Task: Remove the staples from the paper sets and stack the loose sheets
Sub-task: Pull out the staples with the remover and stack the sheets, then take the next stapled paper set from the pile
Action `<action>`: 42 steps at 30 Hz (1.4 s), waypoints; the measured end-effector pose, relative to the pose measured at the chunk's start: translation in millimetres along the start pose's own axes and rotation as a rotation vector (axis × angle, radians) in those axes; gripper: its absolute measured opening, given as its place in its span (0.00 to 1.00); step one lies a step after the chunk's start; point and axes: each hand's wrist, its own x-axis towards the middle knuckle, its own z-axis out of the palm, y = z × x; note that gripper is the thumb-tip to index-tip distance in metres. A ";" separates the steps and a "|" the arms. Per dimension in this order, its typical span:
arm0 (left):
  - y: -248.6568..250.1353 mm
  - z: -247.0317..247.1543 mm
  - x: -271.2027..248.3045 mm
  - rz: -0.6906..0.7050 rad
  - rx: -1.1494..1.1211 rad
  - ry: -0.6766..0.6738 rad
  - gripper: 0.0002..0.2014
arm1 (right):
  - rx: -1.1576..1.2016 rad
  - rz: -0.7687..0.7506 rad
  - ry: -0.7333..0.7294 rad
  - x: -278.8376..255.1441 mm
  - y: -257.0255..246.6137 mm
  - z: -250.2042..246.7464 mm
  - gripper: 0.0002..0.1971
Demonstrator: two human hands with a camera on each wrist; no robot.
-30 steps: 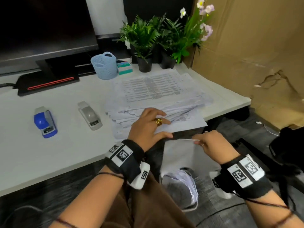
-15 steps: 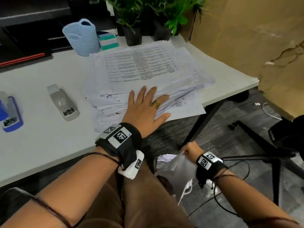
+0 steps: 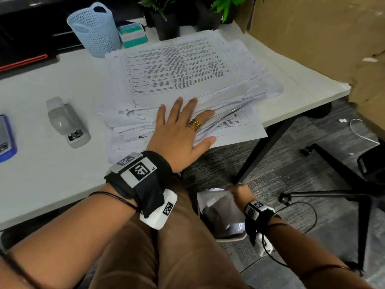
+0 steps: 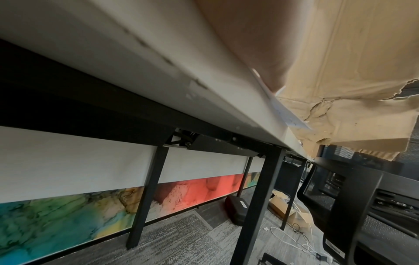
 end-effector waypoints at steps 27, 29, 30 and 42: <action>-1.9 -26.3 -3.1 -0.163 -0.038 0.098 0.20 | -0.058 -0.311 0.993 -58.8 -160.7 -190.6 0.18; -10.8 -34.9 -3.3 -0.192 -0.021 0.117 0.22 | -0.018 -0.266 1.010 -46.2 -172.0 -210.2 0.15; -15.2 -36.5 -4.2 -0.229 -0.024 0.091 0.27 | -0.008 -0.226 0.973 -37.8 -175.8 -218.1 0.14; -47.2 -41.8 -18.2 -0.133 0.040 0.066 0.21 | -0.200 0.350 0.601 2.3 -211.9 -233.6 0.23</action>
